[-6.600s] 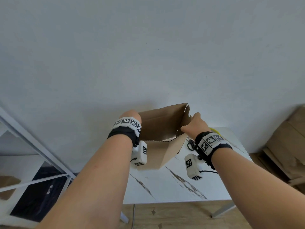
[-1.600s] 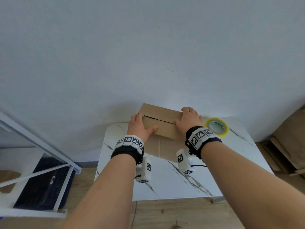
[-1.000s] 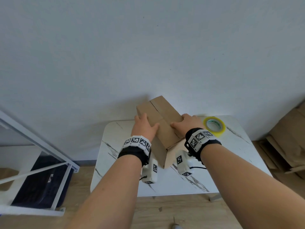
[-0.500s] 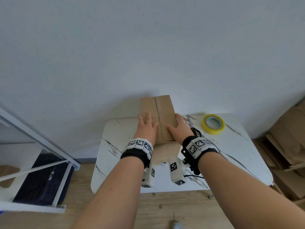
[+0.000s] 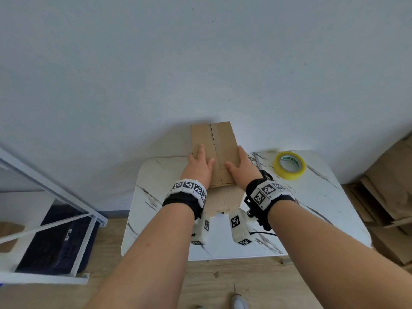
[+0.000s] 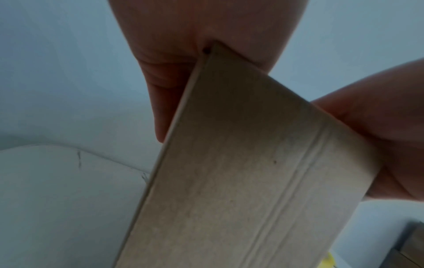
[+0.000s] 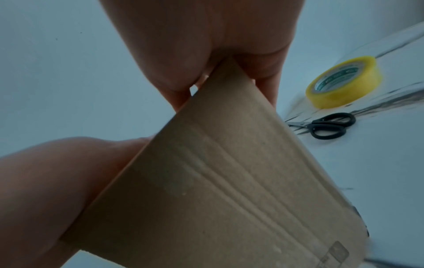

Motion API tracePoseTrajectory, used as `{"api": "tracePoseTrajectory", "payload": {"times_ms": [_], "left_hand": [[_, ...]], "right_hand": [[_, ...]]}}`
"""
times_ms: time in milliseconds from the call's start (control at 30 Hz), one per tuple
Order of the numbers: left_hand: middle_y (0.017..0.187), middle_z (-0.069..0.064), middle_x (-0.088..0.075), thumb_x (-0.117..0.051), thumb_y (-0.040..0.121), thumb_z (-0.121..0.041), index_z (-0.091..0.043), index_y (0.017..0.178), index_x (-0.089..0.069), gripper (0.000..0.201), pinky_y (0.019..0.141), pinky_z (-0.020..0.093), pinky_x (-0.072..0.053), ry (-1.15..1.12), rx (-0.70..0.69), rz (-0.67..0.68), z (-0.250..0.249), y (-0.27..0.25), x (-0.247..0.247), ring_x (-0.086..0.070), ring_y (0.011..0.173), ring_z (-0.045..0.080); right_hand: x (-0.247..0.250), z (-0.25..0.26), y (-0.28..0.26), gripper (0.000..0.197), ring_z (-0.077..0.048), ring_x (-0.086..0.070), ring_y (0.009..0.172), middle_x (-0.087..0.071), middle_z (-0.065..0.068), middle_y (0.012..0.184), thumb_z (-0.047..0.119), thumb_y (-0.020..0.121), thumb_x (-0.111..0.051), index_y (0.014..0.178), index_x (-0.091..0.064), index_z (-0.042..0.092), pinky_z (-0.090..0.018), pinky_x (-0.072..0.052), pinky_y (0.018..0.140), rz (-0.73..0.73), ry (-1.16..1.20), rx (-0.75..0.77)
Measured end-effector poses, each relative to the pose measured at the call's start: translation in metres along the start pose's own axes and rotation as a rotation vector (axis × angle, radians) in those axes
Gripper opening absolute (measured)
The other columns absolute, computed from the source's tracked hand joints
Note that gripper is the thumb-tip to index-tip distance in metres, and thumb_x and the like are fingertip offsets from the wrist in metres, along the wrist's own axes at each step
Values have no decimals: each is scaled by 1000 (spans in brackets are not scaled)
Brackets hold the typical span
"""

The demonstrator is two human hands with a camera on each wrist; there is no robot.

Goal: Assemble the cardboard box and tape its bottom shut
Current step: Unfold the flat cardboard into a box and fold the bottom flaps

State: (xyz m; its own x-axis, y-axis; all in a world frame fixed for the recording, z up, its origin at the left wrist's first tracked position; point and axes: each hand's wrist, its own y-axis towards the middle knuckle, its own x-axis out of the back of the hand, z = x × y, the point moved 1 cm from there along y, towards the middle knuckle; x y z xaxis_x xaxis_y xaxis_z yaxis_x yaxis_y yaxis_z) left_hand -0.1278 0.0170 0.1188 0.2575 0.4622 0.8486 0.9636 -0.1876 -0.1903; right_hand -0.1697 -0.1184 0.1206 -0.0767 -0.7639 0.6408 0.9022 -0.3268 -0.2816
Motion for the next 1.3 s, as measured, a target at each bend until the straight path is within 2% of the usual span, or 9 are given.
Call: {"api": "tracePoseTrajectory", "payload": {"times_ms": [67, 233, 400, 667, 833, 900, 1033, 1167, 1300], "left_hand": [[152, 21, -21, -30, 101, -43, -27, 153, -8, 59, 96, 42, -45, -4, -10, 7, -3, 9, 2, -52, 120, 37], [152, 19, -21, -30, 101, -43, -26, 152, -10, 58, 94, 42, -46, 8, -29, 3, -8, 28, 4, -54, 118, 38], [149, 18, -27, -28, 100, -45, -26, 151, -12, 56, 85, 40, -47, 54, -41, -35, -4, 36, 3, -57, 110, 38], [148, 19, -26, -25, 101, -44, -26, 152, -9, 56, 76, 38, -48, 94, -31, -35, -3, 38, 1, -60, 102, 35], [148, 19, -24, -28, 101, -42, -25, 151, -11, 55, 83, 41, -48, 47, -23, 4, -5, 35, 7, -59, 106, 38], [152, 18, -18, -29, 101, -41, -24, 151, -13, 55, 89, 41, -46, 51, -14, 12, -8, 34, 12, -54, 116, 38], [159, 15, -4, -31, 102, -35, -19, 150, -20, 52, 107, 43, -34, 66, -58, -22, -16, 28, 23, -29, 140, 36], [160, 12, 0, -30, 103, -25, -17, 149, -24, 47, 108, 42, -34, 121, -131, -23, -25, 18, 37, -23, 143, 32], [159, 11, -8, -35, 101, -14, -11, 147, -30, 46, 111, 41, -29, 178, -231, -35, -36, 6, 47, -17, 145, 32]], "right_hand": [[3, 2, 8, 72, -32, -57, 117, -51, -13, 140, 40, 98, -46, 155, -5, 26, -37, -47, 94, 4, -12, -9], [7, 6, 21, 70, -33, -56, 118, -51, -13, 140, 40, 99, -44, 155, -4, 26, -36, -44, 93, -13, -13, -17], [0, 5, 25, 69, -30, -59, 114, -52, -11, 140, 44, 99, -42, 155, -4, 28, -35, -46, 89, -37, -3, 21], [-1, 6, 29, 70, -31, -56, 119, -49, -13, 143, 44, 99, -41, 154, -1, 30, -38, -44, 97, -8, -8, 7], [3, 8, 25, 70, -33, -59, 112, -53, -14, 137, 43, 98, -40, 154, 1, 35, -35, -43, 85, 11, -1, -64], [4, 9, 21, 72, -33, -56, 116, -51, -15, 139, 40, 97, -41, 155, 1, 32, -36, -43, 90, 5, 29, -85], [12, 11, 14, 67, -31, -48, 128, -43, -11, 148, 40, 98, -42, 155, -10, 26, -35, -39, 99, -6, 14, -89], [19, 16, 8, 62, -28, -52, 123, -50, -9, 142, 41, 97, -44, 152, -21, 26, -37, -43, 100, -36, 29, -64], [26, 18, -7, 57, -26, -53, 122, -51, -10, 139, 35, 98, -46, 150, -28, 23, -37, -42, 103, -65, 62, -40]]}}
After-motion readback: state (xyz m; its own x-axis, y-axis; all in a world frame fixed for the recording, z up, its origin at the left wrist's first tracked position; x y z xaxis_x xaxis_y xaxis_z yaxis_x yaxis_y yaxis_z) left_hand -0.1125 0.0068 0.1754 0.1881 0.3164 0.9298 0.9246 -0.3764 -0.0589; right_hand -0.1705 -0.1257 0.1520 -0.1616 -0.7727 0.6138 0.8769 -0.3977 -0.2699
